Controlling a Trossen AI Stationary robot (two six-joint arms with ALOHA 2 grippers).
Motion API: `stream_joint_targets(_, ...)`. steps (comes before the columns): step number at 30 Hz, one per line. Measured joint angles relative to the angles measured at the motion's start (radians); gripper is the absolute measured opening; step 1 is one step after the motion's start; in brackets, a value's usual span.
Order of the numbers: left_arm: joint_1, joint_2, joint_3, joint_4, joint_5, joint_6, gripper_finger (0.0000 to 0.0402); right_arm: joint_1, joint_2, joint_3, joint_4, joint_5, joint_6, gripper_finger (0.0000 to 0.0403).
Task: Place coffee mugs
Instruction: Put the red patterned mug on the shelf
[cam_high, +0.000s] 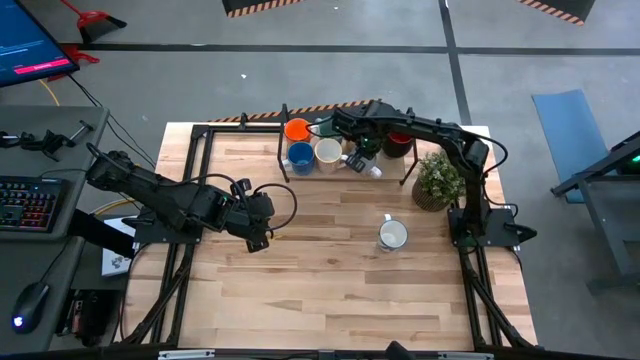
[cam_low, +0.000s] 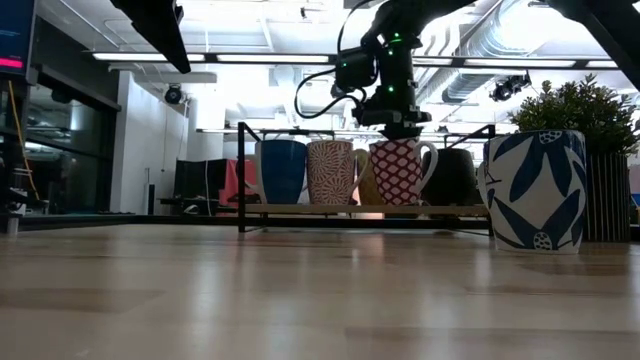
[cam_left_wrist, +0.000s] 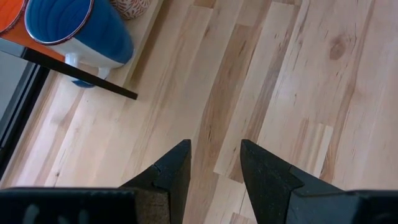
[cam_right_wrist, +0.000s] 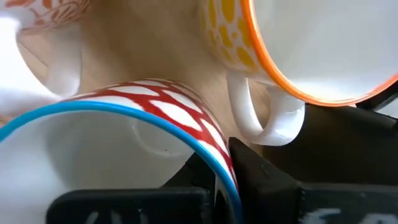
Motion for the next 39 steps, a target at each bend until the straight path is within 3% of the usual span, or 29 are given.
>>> stream_joint_targets(19, 0.000, 0.000, 0.000, 0.000, 0.000, -0.001, 0.0129, 0.000, 0.000, 0.000, -0.062, 0.062, -0.006, 0.0112)
stream_joint_targets(39, 0.000, 0.000, -0.001, 0.004, 0.000, 0.000, 0.0129, 0.000, -0.097, 0.001, -0.086, 0.062, 0.001, 0.0118)
